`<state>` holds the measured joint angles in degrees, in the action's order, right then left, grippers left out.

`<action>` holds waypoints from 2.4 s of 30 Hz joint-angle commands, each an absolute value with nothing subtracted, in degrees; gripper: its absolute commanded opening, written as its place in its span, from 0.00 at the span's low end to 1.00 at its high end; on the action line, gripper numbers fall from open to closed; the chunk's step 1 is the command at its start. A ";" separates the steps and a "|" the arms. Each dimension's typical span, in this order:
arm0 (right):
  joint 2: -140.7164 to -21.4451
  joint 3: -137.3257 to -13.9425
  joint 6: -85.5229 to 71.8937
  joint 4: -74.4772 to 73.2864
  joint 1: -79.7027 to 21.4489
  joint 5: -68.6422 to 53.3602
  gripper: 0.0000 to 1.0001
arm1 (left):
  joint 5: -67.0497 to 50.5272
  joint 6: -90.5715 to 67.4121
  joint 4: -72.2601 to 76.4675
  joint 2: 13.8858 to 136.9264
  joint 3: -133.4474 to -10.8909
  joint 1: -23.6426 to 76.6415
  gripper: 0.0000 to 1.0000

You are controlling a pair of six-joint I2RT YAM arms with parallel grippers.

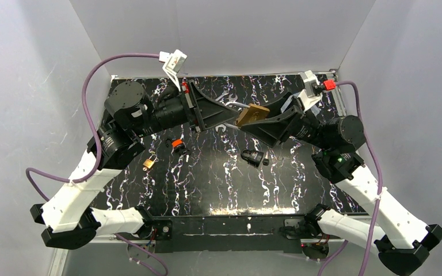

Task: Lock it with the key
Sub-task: Lock the lock.

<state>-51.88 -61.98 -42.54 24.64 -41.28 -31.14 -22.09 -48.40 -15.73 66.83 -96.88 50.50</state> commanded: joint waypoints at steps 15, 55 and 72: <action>-50.32 -63.21 -46.37 27.12 -41.04 -29.03 0.04 | -20.95 -48.69 -7.12 62.35 -94.99 50.90 0.00; -46.74 -57.16 -56.26 18.31 -41.04 -45.59 0.01 | -26.80 -33.00 -32.69 57.34 -85.07 50.80 0.00; -53.06 -60.00 -53.65 13.95 -44.74 -40.85 0.01 | -28.38 -38.27 -19.08 62.15 -77.92 53.79 0.00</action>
<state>-50.24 -56.05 -55.29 12.25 -41.78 -48.10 -29.65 -37.82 -25.74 56.80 -80.27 50.39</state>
